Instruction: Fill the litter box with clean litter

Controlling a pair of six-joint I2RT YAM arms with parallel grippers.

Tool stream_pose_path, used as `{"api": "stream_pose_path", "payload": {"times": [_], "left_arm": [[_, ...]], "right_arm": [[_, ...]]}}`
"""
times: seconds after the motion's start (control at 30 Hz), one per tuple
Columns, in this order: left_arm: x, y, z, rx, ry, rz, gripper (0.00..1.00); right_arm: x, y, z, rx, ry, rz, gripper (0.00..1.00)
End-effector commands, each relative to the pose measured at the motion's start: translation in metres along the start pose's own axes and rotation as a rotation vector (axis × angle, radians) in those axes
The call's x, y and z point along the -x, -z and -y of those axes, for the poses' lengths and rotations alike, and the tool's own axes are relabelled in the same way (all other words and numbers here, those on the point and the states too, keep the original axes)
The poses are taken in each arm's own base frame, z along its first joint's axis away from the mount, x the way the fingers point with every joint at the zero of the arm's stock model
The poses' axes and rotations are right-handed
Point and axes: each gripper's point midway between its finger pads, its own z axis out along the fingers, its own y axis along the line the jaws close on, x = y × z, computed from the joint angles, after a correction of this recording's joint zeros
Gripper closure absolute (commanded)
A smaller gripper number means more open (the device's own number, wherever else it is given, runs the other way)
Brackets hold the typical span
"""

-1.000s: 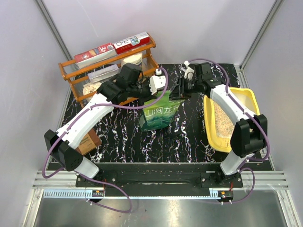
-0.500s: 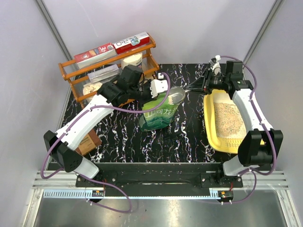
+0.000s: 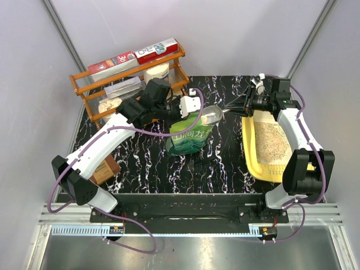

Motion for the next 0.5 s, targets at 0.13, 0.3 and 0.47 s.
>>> {"api": "stream_pose_path", "payload": {"times": [0.13,0.3,0.47], "left_arm": [[0.059,0.032,-0.026,0.117,-0.098,0.174,1.00],[0.064,0.031,-0.028,0.119,-0.102,0.187,1.00],[0.066,0.033,-0.031,0.133,-0.107,0.189,1.00]], "right_arm": [[0.020,0.026,-0.018,0.077,-0.014,0.057,1.00],[0.009,0.035,-0.013,0.048,0.022,0.033,1.00],[0.003,0.034,-0.001,0.035,0.015,0.033,1.00]]}}
